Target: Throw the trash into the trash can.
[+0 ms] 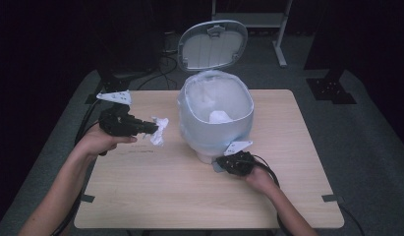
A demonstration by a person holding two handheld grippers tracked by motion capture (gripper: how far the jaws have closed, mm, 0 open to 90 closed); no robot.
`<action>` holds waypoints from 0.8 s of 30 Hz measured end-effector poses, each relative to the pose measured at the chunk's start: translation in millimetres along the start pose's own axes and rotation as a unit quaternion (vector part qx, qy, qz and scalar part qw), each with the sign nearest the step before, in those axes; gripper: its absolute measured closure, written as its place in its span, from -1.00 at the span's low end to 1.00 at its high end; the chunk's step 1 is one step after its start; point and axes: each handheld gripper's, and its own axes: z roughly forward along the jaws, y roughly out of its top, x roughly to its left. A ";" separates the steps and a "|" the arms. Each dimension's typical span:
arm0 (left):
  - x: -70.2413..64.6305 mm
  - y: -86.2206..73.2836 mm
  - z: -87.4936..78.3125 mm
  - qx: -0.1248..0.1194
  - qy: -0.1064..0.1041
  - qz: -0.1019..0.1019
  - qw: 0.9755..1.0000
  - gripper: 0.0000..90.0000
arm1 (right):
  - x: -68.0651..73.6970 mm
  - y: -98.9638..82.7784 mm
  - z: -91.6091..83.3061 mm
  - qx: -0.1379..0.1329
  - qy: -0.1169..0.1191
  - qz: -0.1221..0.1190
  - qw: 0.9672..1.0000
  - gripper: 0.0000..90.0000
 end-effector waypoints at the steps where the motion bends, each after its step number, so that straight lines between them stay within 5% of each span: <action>1: -0.3 1.5 0.0 0.001 0.000 0.000 1.000 0.92 | -0.1 0.1 -0.1 0.001 0.000 0.000 1.000 0.77; 24: -10.1 38.5 0.4 0.005 -0.001 0.025 1.000 0.92 | -1.0 0.0 0.1 0.002 0.000 -0.006 1.000 0.77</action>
